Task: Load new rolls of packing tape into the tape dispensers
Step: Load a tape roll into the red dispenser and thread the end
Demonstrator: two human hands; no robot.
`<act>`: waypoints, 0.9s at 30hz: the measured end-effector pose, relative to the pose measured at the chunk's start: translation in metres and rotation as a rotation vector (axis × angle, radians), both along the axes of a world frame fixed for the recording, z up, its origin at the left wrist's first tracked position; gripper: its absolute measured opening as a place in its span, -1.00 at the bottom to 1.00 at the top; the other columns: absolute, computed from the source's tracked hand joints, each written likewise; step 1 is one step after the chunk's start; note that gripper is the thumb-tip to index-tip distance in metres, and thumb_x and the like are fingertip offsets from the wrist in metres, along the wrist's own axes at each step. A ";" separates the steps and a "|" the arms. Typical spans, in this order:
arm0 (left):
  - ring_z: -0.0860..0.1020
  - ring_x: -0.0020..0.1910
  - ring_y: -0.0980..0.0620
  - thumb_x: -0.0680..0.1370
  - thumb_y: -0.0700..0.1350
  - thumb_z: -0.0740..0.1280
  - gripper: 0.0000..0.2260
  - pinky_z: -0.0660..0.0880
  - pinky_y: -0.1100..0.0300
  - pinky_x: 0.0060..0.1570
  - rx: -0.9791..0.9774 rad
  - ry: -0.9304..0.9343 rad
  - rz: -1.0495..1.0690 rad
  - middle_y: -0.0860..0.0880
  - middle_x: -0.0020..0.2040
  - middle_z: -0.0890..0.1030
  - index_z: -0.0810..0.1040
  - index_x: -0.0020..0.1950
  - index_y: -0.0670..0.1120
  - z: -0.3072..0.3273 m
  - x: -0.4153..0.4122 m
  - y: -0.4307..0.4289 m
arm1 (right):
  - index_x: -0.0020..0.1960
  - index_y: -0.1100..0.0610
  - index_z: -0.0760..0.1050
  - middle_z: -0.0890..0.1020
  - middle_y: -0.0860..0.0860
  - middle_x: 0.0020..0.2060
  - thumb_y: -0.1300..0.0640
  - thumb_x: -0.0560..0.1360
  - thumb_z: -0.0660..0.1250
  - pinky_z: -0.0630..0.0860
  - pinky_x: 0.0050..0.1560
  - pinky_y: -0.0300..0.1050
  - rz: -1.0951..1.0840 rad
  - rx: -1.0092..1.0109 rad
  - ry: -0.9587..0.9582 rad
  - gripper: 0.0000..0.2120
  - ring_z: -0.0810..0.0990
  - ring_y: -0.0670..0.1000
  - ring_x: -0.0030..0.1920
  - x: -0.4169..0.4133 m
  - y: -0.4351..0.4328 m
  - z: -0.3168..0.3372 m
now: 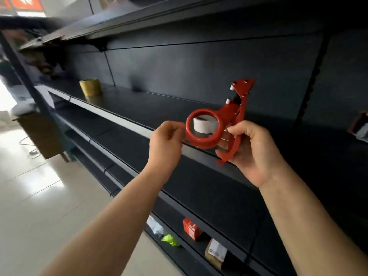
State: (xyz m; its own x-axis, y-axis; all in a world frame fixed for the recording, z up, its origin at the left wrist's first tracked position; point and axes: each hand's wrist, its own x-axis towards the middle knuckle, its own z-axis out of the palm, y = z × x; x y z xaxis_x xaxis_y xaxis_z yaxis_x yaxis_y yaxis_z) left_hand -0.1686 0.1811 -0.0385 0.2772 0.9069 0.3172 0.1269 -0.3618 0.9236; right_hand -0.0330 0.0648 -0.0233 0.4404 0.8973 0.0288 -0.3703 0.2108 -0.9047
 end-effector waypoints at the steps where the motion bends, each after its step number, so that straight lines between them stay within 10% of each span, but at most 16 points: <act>1: 0.68 -0.09 0.03 0.59 -0.23 0.25 -0.85 0.61 0.09 -0.05 -0.072 0.009 -0.017 -0.03 -0.12 0.70 0.59 -0.05 -0.04 0.001 -0.016 0.007 | -0.04 0.13 0.56 0.67 0.10 -0.09 0.19 0.47 0.26 0.55 -0.22 -0.11 0.017 -0.008 0.020 -0.87 0.68 0.01 -0.11 -0.012 0.015 0.000; 15: 0.64 -0.15 0.00 0.59 -0.28 0.25 -0.84 0.60 0.03 0.00 -0.164 0.003 0.259 -0.03 -0.14 0.69 0.57 0.09 -0.16 0.006 -0.263 0.171 | -0.01 0.17 0.53 0.59 0.09 -0.10 0.22 0.44 0.24 0.51 -0.25 -0.15 0.127 -0.112 -0.024 -0.84 0.59 0.03 -0.09 -0.219 0.242 -0.009; 27: 0.62 -0.05 0.07 0.60 -0.25 0.19 -0.78 0.59 0.21 -0.12 -0.158 0.091 0.262 0.01 0.00 0.64 0.48 0.22 -0.09 0.019 -0.314 0.317 | 0.01 0.04 0.51 0.60 0.01 -0.13 -0.04 0.48 0.35 0.53 -0.19 -0.09 0.073 -0.045 0.028 -0.82 0.59 0.01 -0.04 -0.284 0.378 0.013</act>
